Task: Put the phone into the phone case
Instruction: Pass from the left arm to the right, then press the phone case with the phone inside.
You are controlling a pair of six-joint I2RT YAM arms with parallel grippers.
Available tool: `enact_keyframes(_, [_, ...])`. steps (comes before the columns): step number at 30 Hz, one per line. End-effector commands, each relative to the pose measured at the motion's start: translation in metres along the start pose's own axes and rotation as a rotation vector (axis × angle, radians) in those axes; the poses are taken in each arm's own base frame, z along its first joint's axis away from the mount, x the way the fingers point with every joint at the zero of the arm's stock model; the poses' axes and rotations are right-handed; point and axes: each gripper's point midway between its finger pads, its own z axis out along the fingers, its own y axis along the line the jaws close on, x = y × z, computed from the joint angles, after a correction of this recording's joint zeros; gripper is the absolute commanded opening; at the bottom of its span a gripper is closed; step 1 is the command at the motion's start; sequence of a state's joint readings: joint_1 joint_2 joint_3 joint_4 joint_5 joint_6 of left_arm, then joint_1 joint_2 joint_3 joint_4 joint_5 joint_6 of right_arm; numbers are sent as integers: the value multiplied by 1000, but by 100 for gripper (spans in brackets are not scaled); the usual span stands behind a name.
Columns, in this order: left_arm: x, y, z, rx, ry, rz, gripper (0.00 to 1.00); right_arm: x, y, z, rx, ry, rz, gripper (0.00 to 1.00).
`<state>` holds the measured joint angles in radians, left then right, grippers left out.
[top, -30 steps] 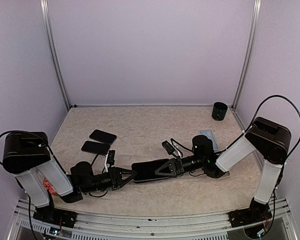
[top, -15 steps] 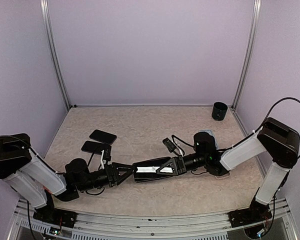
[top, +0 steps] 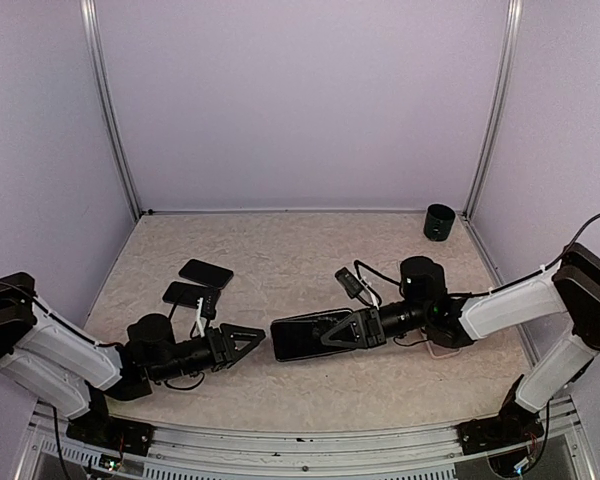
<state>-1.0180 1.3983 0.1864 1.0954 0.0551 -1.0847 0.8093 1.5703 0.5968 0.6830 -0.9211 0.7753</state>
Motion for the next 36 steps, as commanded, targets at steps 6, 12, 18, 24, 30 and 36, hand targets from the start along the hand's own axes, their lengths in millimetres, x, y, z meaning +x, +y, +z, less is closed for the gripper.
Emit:
enact_keyframes(6, [6,-24,10,105,40,48,54,2,23,-8,-47,-8,-102,0])
enact_keyframes(12, [16,-45,20,209,98,68,55,9,29,-6,-66,18,-132,0])
enact_keyframes(18, [20,-57,24,269,119,81,55,17,33,-6,-78,35,-137,0])
enact_keyframes(24, [28,-63,27,303,155,90,49,19,39,-5,-100,42,-149,0])
enact_keyframes(30, [32,-67,28,335,174,82,35,21,39,-4,-107,51,-142,0])
enact_keyframes(36, [34,-69,27,343,181,81,18,22,34,-3,-91,61,-141,1])
